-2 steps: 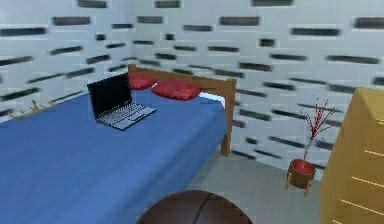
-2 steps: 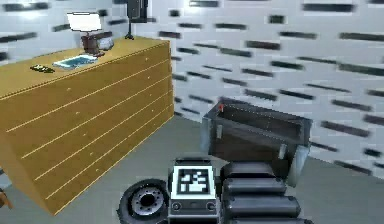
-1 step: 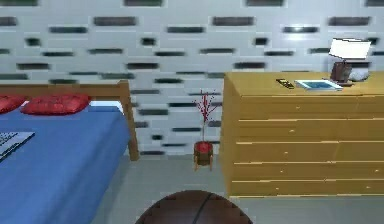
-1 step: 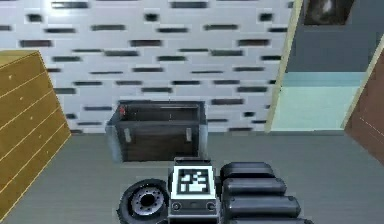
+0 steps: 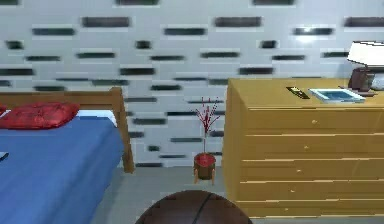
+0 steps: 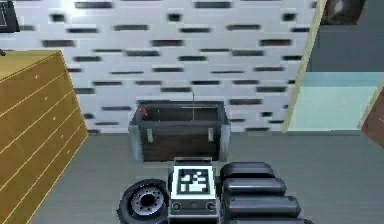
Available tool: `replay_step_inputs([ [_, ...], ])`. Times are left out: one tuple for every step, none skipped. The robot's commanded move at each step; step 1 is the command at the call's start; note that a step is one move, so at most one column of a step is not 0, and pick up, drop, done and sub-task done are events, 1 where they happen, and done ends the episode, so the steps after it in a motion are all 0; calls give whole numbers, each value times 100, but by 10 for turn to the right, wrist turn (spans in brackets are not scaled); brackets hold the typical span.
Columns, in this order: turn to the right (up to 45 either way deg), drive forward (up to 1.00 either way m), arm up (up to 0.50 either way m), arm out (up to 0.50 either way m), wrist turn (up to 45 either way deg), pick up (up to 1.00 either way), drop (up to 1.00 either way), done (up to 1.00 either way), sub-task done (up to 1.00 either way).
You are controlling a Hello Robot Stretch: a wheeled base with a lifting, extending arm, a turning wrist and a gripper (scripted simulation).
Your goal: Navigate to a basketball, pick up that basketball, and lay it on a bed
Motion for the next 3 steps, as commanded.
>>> replay_step_inputs([
  [450,0,0,0,0,0,0,0,0],
  [420,0,0,0,0,0,0,0,0],
  [0,5,0,0,0,0,0,0,0],
])
